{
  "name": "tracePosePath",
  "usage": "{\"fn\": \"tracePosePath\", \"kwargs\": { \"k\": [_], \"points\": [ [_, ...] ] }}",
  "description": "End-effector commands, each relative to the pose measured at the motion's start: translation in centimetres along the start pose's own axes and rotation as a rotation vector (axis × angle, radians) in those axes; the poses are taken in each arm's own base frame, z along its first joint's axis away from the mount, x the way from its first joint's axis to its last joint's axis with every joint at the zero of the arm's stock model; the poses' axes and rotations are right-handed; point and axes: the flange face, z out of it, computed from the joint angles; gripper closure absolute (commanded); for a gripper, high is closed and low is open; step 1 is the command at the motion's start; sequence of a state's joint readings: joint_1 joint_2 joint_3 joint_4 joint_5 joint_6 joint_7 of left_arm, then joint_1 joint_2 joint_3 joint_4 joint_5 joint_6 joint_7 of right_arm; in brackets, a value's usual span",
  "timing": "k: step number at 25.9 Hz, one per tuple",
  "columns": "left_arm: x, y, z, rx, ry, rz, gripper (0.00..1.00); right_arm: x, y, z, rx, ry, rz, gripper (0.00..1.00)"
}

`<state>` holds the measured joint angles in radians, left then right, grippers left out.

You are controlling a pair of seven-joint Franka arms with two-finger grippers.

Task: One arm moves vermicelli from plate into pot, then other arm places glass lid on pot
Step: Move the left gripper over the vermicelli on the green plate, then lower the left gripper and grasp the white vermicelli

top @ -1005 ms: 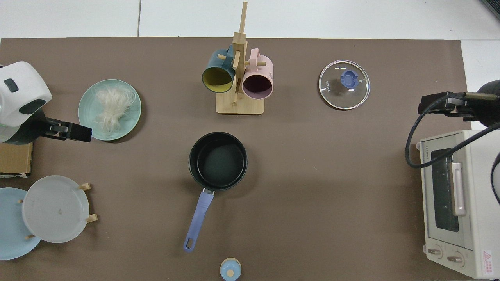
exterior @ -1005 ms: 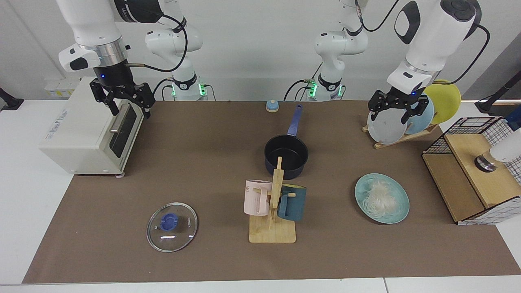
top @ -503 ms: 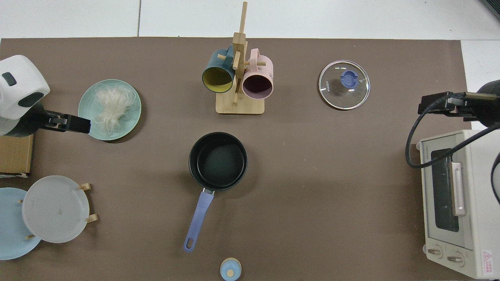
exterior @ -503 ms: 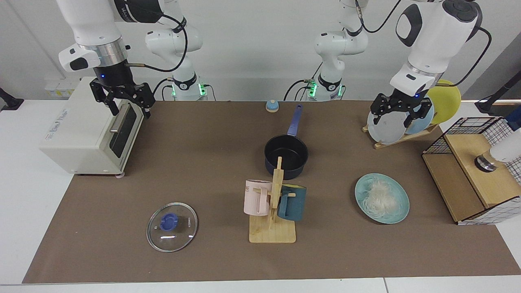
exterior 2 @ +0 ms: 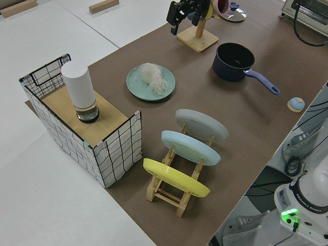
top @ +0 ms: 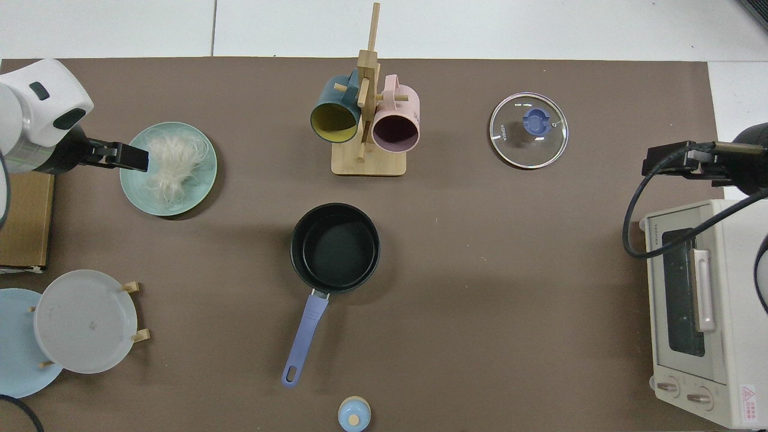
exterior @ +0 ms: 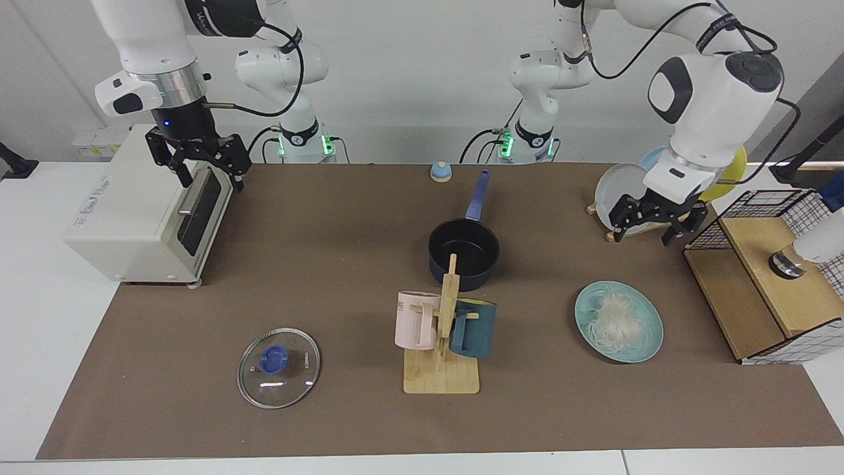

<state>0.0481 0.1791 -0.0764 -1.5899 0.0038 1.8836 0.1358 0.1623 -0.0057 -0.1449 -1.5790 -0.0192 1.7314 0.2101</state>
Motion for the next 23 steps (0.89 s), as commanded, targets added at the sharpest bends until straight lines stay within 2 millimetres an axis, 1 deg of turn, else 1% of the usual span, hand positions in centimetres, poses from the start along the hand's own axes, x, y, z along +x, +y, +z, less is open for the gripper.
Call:
{"fn": "tracePosePath", "kwargs": {
  "k": [1,4,5,7,9,12,15,20,23],
  "points": [
    [2.0,-0.4,3.1,0.001,0.013,-0.007,0.00,0.0,0.3,-0.2,0.009,0.001,0.014,0.00],
    [2.2,0.0,5.8,0.001,0.011,-0.012,0.00,0.0,0.3,-0.2,0.008,0.001,0.014,0.00],
    [2.1,-0.2,6.5,0.002,0.016,-0.015,0.00,0.0,0.2,-0.2,0.010,0.001,0.013,0.00],
    [1.9,-0.5,8.8,-0.001,0.003,-0.017,0.00,0.0,0.3,-0.2,0.008,0.001,0.014,0.00],
    [2.2,-1.0,10.6,-0.001,0.015,-0.018,0.00,0.1,0.2,-0.1,0.009,0.001,0.013,0.00],
    [2.2,-1.5,12.8,-0.003,0.006,-0.026,0.00,0.0,0.3,-0.2,0.010,0.002,0.014,0.00],
    [2.2,-1.9,14.0,-0.002,0.016,-0.039,0.00,0.0,0.2,-0.2,0.008,0.001,0.013,0.00],
    [1.8,-2.1,17.0,-0.003,0.027,-0.039,0.00,0.0,0.3,-0.1,0.008,0.000,0.014,0.00],
    [1.7,-2.1,18.0,-0.002,0.037,-0.042,0.00,0.0,0.3,-0.2,0.008,0.001,0.014,0.00]
  ]
}}
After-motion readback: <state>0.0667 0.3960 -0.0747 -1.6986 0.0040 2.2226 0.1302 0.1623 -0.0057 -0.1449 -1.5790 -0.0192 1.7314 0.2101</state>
